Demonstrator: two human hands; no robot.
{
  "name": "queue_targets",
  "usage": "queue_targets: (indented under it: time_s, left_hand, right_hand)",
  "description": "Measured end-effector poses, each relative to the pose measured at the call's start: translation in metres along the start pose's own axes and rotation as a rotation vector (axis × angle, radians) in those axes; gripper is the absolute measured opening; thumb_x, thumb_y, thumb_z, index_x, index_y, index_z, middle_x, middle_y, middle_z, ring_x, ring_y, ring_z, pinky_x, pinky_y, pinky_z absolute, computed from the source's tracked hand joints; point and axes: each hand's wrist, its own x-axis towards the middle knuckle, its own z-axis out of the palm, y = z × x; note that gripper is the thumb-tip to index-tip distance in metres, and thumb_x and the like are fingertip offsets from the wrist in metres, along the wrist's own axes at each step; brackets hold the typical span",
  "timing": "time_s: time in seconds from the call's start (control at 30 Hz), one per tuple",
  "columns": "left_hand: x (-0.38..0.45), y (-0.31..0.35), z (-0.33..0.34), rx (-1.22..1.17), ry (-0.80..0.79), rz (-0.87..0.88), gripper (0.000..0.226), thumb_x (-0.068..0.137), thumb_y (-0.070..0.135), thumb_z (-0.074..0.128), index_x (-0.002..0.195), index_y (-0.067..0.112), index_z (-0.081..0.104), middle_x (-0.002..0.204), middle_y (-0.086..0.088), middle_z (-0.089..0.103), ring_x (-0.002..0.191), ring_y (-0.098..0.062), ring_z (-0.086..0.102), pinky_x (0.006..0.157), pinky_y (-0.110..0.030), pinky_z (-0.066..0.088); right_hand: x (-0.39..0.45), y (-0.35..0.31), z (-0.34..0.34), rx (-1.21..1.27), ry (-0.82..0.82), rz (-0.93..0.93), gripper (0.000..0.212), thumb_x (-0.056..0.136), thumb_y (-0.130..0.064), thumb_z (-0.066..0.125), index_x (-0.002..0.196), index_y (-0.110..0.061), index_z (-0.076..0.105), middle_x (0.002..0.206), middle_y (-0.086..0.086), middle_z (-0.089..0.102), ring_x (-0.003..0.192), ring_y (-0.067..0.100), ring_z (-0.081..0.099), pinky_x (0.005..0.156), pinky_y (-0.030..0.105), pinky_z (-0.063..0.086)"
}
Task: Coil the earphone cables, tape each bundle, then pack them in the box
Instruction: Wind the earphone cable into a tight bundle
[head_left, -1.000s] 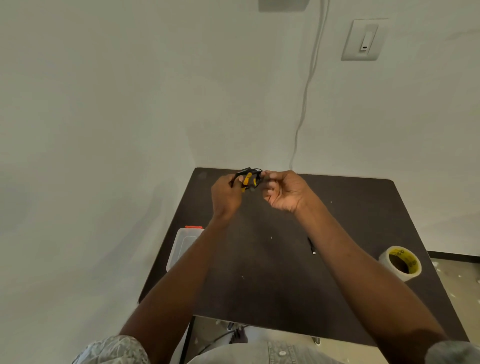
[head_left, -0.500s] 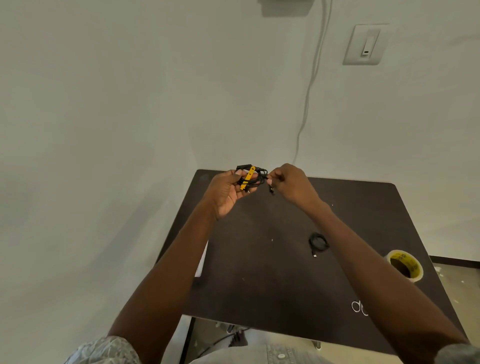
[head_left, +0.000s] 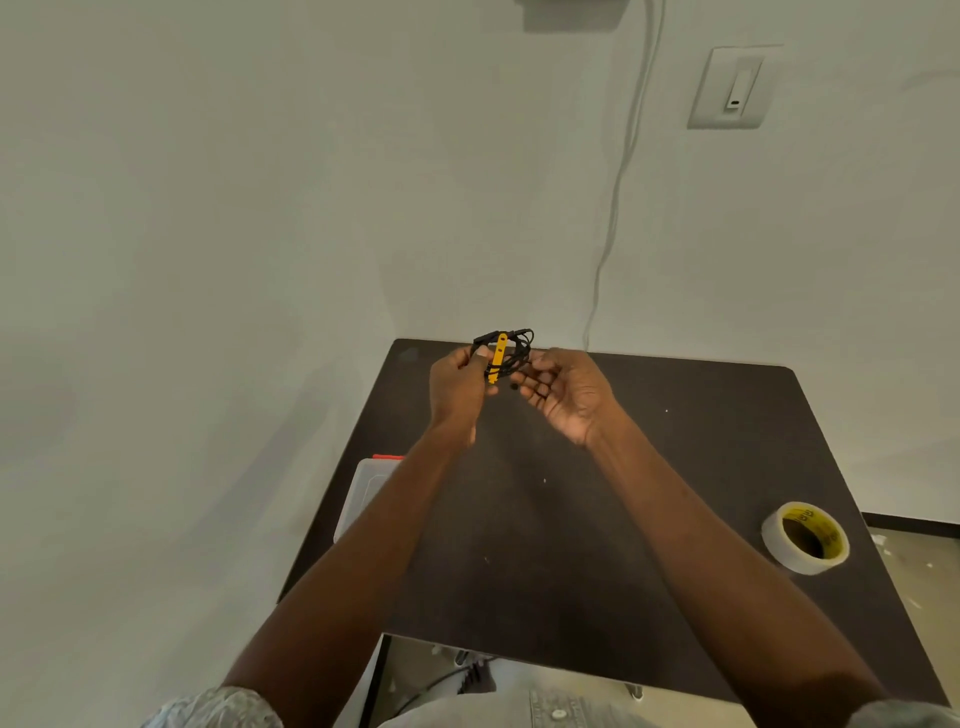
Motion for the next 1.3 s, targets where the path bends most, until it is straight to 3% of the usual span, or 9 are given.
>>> queue_targets:
  time_s: [0.23, 0.37, 0.53, 0.67, 0.77, 0.97, 1.1, 1.17, 1.3]
  left_hand:
    - [-0.001, -0.006, 0.009, 0.108, 0.047, 0.012, 0.020, 0.098, 0.021, 0.051, 0.085, 0.014, 0.065, 0.079, -0.004, 0.067, 0.064, -0.012, 0.058, 0.067, -0.034, 0.053]
    - [0.001, -0.006, 0.011, 0.104, 0.039, -0.030, 0.020, 0.099, 0.021, 0.049, 0.094, 0.008, 0.064, 0.084, -0.004, 0.067, 0.066, -0.013, 0.059, 0.059, -0.022, 0.049]
    - [0.000, -0.008, 0.013, 0.009, -0.022, -0.084, 0.020, 0.099, 0.017, 0.050, 0.086, 0.013, 0.064, 0.085, -0.001, 0.070, 0.078, -0.013, 0.063, 0.063, -0.027, 0.054]
    - [0.001, -0.010, 0.011, 0.036, -0.054, -0.082, 0.021, 0.099, 0.018, 0.051, 0.084, 0.011, 0.064, 0.077, -0.004, 0.068, 0.066, -0.014, 0.061, 0.064, -0.028, 0.052]
    - [-0.001, -0.012, 0.011, 0.149, -0.022, 0.015, 0.023, 0.099, 0.019, 0.049, 0.083, 0.010, 0.063, 0.072, -0.004, 0.065, 0.064, -0.015, 0.059, 0.053, -0.016, 0.046]
    - [0.004, -0.003, 0.009, 0.035, -0.048, -0.010, 0.020, 0.099, 0.017, 0.050, 0.093, 0.008, 0.067, 0.091, -0.010, 0.072, 0.077, -0.020, 0.069, 0.066, -0.026, 0.057]
    - [0.009, 0.001, 0.006, -0.045, -0.092, -0.074, 0.018, 0.098, 0.014, 0.053, 0.094, 0.003, 0.066, 0.093, -0.014, 0.071, 0.075, -0.025, 0.067, 0.079, -0.042, 0.057]
    - [0.009, 0.004, 0.005, -0.140, -0.138, -0.124, 0.018, 0.098, 0.010, 0.052, 0.099, -0.004, 0.063, 0.096, -0.019, 0.069, 0.078, -0.029, 0.067, 0.075, -0.039, 0.058]
    - [0.006, 0.010, 0.002, -0.244, -0.250, -0.166, 0.013, 0.096, 0.001, 0.051, 0.099, -0.006, 0.061, 0.089, -0.017, 0.067, 0.067, -0.019, 0.069, 0.060, -0.027, 0.056]
  right_hand:
    - [0.005, 0.003, 0.004, -0.019, -0.008, 0.020, 0.011, 0.088, -0.003, 0.063, 0.087, -0.014, 0.066, 0.076, -0.001, 0.066, 0.069, 0.009, 0.057, 0.065, 0.023, 0.045]
    - [0.005, 0.002, 0.002, 0.001, -0.041, 0.067, 0.012, 0.091, -0.007, 0.059, 0.087, -0.017, 0.065, 0.076, -0.003, 0.067, 0.068, 0.008, 0.059, 0.066, 0.023, 0.042]
    - [0.004, 0.004, 0.003, 0.096, -0.063, 0.076, 0.015, 0.086, -0.013, 0.050, 0.084, -0.011, 0.065, 0.071, 0.001, 0.066, 0.062, 0.013, 0.056, 0.059, 0.025, 0.038]
    - [0.006, 0.001, 0.003, 0.004, -0.098, 0.049, 0.011, 0.083, -0.012, 0.053, 0.075, -0.014, 0.059, 0.056, -0.004, 0.051, 0.051, 0.011, 0.040, 0.054, 0.025, 0.032]
    - [0.008, -0.002, 0.002, -0.102, -0.115, 0.040, 0.020, 0.085, -0.008, 0.054, 0.067, -0.017, 0.053, 0.052, -0.007, 0.045, 0.049, 0.008, 0.034, 0.053, 0.024, 0.027]
    - [0.010, -0.003, -0.003, -0.058, -0.149, -0.015, 0.004, 0.085, -0.009, 0.068, 0.086, -0.013, 0.067, 0.073, -0.002, 0.062, 0.058, 0.006, 0.049, 0.055, 0.019, 0.042]
    - [0.011, -0.004, -0.006, 0.010, -0.197, -0.035, 0.011, 0.080, -0.010, 0.070, 0.091, -0.010, 0.068, 0.080, 0.002, 0.067, 0.059, 0.007, 0.054, 0.055, 0.018, 0.048]
    - [0.012, -0.005, -0.007, 0.030, -0.226, -0.043, 0.015, 0.078, -0.010, 0.071, 0.092, -0.008, 0.067, 0.080, 0.003, 0.068, 0.058, 0.008, 0.055, 0.056, 0.019, 0.048]
    - [0.014, -0.009, -0.014, 0.074, -0.315, -0.036, 0.019, 0.073, -0.007, 0.072, 0.090, -0.005, 0.064, 0.075, 0.004, 0.070, 0.056, 0.011, 0.058, 0.065, 0.024, 0.046]
